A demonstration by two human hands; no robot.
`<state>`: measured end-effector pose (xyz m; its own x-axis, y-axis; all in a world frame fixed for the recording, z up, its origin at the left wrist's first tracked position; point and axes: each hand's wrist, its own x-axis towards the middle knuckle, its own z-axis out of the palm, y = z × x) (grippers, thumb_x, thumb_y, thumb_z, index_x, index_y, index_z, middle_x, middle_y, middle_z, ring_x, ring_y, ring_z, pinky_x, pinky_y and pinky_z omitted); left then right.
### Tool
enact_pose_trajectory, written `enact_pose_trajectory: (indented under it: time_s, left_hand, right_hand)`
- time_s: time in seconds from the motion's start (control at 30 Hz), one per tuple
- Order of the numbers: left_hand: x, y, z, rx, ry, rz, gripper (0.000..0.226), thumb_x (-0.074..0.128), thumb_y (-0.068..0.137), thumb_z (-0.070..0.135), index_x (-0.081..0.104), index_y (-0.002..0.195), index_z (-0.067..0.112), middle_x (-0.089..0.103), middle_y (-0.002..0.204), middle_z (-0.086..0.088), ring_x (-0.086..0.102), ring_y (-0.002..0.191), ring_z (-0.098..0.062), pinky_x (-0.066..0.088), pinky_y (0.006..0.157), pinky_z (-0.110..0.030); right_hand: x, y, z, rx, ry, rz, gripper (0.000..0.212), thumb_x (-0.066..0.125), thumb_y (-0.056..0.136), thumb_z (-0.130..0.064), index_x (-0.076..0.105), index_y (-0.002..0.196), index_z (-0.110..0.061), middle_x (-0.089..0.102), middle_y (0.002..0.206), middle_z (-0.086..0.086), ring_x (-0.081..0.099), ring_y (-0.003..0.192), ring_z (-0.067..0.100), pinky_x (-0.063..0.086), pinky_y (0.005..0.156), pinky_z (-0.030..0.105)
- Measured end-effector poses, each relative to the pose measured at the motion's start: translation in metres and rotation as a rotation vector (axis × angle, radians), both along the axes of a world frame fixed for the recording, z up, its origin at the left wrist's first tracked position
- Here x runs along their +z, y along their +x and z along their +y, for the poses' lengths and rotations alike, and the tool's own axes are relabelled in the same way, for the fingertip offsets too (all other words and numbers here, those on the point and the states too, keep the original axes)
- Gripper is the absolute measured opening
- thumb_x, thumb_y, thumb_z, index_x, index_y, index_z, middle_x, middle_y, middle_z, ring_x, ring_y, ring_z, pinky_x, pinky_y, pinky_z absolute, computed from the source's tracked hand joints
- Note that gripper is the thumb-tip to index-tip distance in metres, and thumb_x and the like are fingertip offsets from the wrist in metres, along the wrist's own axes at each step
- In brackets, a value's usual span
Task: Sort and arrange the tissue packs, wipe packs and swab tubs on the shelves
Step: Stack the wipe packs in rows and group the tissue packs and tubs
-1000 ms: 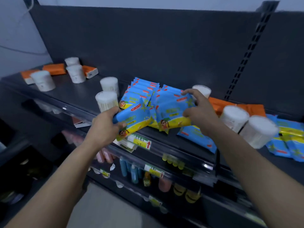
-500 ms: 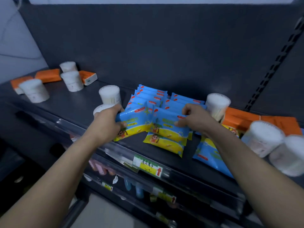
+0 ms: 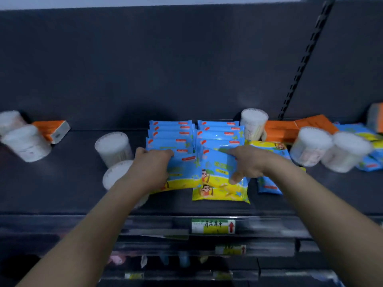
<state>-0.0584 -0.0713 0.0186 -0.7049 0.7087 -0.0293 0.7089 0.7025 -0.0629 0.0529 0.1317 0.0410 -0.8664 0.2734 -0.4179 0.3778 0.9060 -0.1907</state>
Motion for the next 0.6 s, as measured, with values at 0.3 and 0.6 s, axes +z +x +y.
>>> enact_pose_trajectory:
  time_s: [0.3,0.6]
  left_hand:
    - [-0.008,-0.031,-0.005,-0.040,-0.013,0.009,0.051,0.049,0.084,0.010,0.033,0.131,0.019,0.046,0.124,-0.005,0.053,0.109,-0.024,0.029,0.092,-0.038]
    - [-0.009,-0.045,-0.001,-0.048,-0.012,-0.177,0.075,0.063,0.078,0.023,0.027,0.143,0.025,0.018,0.148,0.000,0.021,0.129,-0.031,0.027,0.105,-0.042]
  right_hand:
    - [0.006,-0.007,-0.018,-0.032,0.118,-0.102,0.092,0.072,0.079,-0.013,0.015,0.151,-0.022,0.033,0.151,0.007,0.038,0.134,0.027,0.040,0.096,0.031]
    - [0.003,-0.014,-0.008,-0.053,0.029,-0.191,0.092,0.077,0.075,-0.030,0.022,0.148,-0.018,0.031,0.151,0.002,0.033,0.136,0.026,0.036,0.107,0.038]
